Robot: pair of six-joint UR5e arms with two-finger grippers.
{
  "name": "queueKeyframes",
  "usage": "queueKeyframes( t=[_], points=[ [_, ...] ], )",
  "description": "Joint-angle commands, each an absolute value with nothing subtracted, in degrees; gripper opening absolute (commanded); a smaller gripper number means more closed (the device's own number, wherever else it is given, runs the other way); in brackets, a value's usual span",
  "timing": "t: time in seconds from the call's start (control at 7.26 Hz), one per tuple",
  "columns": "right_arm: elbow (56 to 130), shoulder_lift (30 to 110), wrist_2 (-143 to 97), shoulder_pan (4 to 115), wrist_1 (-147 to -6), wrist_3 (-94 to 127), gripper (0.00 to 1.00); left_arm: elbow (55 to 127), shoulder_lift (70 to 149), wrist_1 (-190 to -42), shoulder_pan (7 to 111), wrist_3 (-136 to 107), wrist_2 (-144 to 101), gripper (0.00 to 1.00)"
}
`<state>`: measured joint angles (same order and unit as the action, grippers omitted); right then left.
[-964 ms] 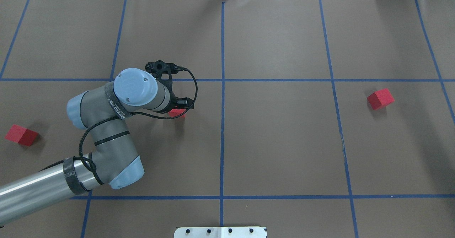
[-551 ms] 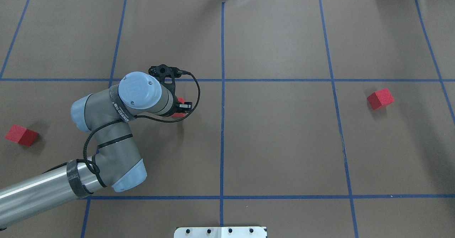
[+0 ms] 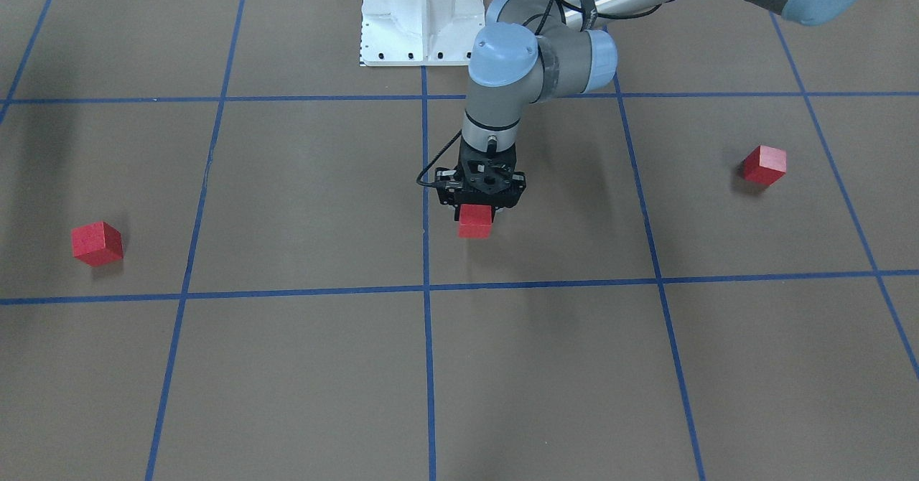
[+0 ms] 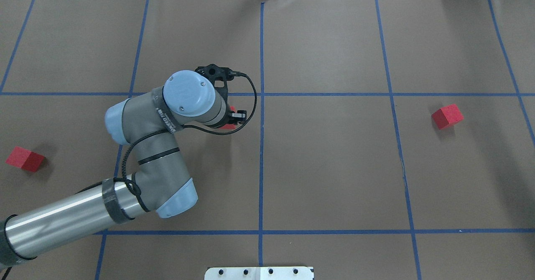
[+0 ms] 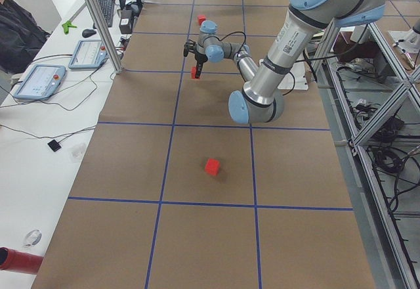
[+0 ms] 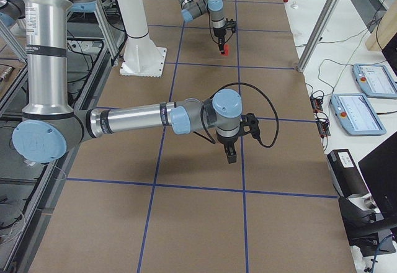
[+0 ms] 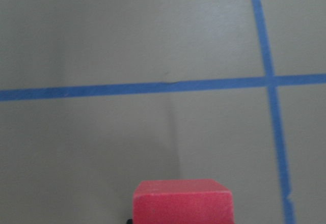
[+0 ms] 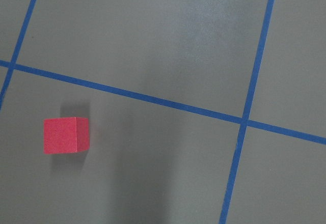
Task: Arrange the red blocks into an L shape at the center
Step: 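Carry the central red cube with the left gripper to the grid center and release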
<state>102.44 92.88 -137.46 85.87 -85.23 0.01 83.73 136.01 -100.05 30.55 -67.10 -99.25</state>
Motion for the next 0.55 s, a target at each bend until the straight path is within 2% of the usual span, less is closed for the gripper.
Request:
queueKeyframes(
  t=[0.0,0.41],
  points=[
    [102.13,92.73,-137.46,85.87,-85.17,0.0,0.99,74.12,144.47,-99.67,30.5,-69.6,-99.23,0.0],
    [101.95,92.72,-137.37,85.87,-85.17,0.09,0.99,72.95,144.58,-99.93,30.41,-69.61,-99.23,0.0]
  ],
)
